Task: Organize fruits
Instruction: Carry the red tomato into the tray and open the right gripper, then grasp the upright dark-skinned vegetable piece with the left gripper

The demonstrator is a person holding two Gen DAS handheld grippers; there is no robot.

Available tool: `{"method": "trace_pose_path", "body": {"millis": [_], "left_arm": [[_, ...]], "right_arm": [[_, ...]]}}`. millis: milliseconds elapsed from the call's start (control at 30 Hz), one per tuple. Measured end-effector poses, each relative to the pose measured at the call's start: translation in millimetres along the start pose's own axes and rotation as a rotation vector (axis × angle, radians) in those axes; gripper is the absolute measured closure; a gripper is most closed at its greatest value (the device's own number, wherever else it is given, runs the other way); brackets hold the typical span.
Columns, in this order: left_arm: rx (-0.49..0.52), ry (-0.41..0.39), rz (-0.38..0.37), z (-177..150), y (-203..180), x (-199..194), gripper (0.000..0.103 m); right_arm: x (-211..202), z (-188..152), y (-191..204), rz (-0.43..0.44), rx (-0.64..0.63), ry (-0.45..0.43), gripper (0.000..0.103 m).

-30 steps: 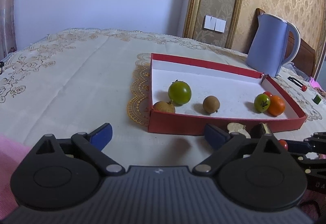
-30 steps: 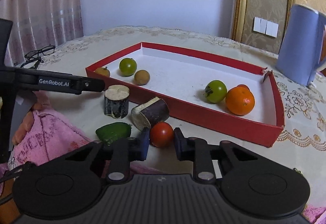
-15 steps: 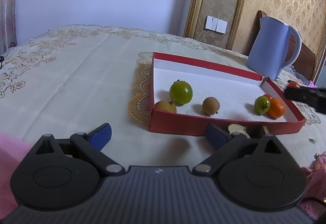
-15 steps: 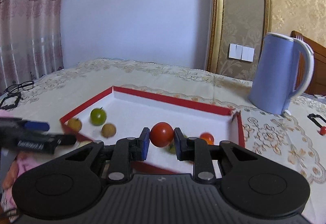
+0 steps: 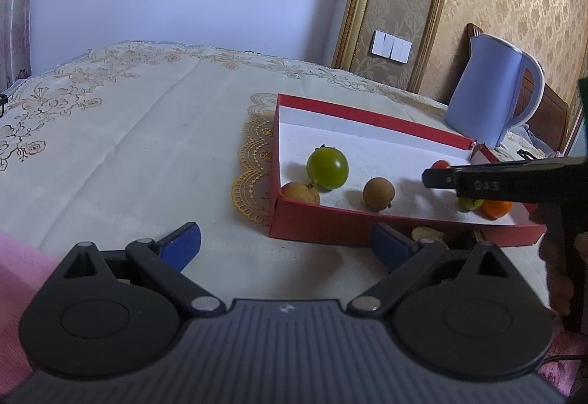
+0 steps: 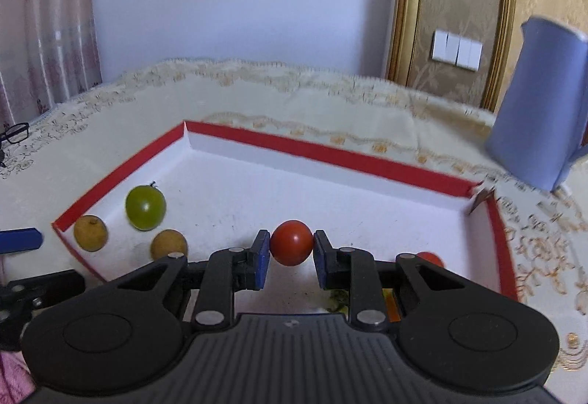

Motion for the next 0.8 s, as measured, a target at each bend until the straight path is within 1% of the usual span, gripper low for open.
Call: {"method": "trace_pose_path", "body": {"millis": [167,233,467,533,567,600,633,667,700,800], "left_arm": [[-0.003,0.002,-0.001,0,0,1,0.004],[-0.003,0.003,0.000,0,0,1,0.004],[-0.019,0.012,-0.009,-1,3,1,0.003],[-0.020,0.013,-0.010,0,3,2,0.002],[-0.019,0.014,-0.011,0,3,2,0.002],[-0.019,0.014,-0.012,1,3,3,0.002],[-0.020,0.014,-0.011,1,3,3,0.002],[-0.022,0.013,-0.011,1,4,3,0.002],[-0.022,0.013,-0.011,1,4,3,0.002],[-0.023,0.013,-0.010,1,4,4,0.000]], "right_arm": [[13,-4,0,-0.008,0.001,0.035,0.078],[14,-4,0,-0.012,-0.004,0.032,0.078],[12,-5,-3,0.014,0.017,0.040,0.078],[6,-5,-4,0.028,0.029,0.038,0.075],[1,-4,-5,0.033,0.036,0.034,0.070],[-6,-4,-6,0.034,0.038,0.023,0.060],[-12,-5,-6,0.041,0.035,0.008,0.054],[-21,-7,-6,0.050,0.029,-0.003,0.045],[-28,-8,-5,0.051,0.023,-0.013,0.040],[-53,-17,-4,0.021,-0.018,-0.059,0.037]]}}
Point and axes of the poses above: each gripper's, at about its wrist camera, not at the fingertips, and x roughly the way its jaws point, y to its left, z to its top, the point moved 3 cm from there along x, roughly the way its jaws point, and after that the axes turned 4 degrees about -y, right-handed, at the moved point
